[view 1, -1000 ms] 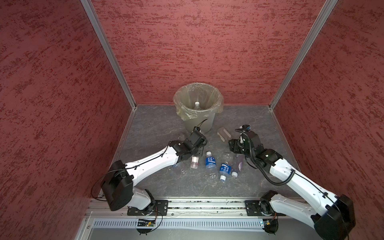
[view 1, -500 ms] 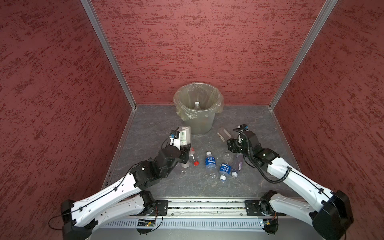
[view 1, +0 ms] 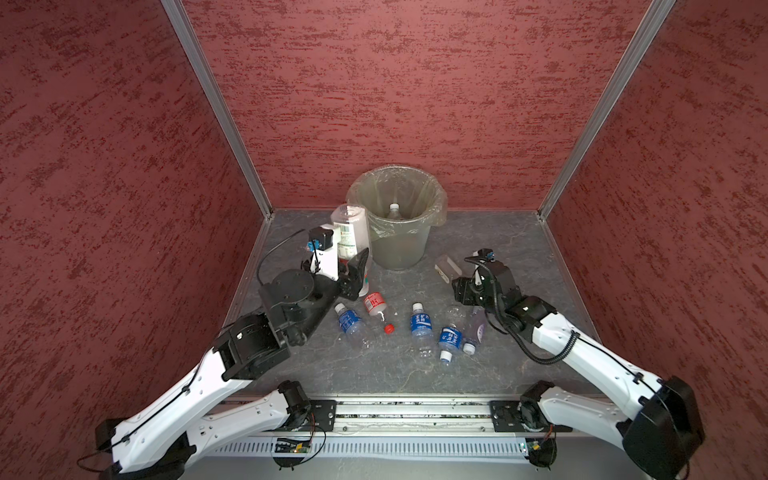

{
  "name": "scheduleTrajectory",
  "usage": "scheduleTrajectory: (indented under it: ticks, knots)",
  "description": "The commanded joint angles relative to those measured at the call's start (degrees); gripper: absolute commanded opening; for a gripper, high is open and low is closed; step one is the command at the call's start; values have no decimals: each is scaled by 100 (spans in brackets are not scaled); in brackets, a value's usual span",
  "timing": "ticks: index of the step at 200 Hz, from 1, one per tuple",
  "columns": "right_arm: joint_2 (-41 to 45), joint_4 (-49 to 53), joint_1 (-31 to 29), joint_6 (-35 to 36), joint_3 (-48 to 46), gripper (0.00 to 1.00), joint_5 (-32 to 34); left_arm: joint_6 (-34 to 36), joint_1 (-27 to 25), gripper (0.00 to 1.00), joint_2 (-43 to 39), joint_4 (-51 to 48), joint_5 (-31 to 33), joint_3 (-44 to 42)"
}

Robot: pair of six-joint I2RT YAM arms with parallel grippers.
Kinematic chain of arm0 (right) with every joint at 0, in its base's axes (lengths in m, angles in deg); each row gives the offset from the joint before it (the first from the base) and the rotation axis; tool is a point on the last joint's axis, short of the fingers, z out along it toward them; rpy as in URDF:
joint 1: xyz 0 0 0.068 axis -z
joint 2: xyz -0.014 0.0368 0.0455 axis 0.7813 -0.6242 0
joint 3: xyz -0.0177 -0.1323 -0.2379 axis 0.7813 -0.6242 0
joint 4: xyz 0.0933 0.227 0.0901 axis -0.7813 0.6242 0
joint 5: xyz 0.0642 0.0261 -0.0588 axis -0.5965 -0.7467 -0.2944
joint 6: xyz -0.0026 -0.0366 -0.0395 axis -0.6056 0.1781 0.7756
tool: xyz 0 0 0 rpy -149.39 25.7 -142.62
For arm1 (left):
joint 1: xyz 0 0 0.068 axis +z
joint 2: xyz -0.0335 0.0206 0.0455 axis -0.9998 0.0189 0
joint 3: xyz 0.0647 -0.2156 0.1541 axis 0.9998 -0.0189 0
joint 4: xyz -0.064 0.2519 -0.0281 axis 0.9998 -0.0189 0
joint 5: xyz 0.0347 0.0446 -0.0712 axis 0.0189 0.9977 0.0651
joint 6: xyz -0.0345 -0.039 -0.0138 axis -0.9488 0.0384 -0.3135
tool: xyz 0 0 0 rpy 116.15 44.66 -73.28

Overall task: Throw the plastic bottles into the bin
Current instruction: 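Lift the white-label bottle with the left gripper and raise it over the bin, then open the left gripper above the bin to drop the white-label bottle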

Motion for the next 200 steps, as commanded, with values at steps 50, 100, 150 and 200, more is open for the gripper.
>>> scheduleTrajectory:
  ticks: [50,100,150,200]
  knots:
    - [12,-198,18,-196,66,71,-129,-562,2735,87,3970,830,-3795,3401]
    - [470,-62,11,-387,-174,71,-17,-847,3075,99,4387,1180,-3717,3316]
    - [367,-79,11,-238,-133,75,-48,-646,2989,99,3486,1100,-3513,2815]
    - [126,-123,16,-100,68,85,-44,-660,2992,99,3070,915,-3462,2359]
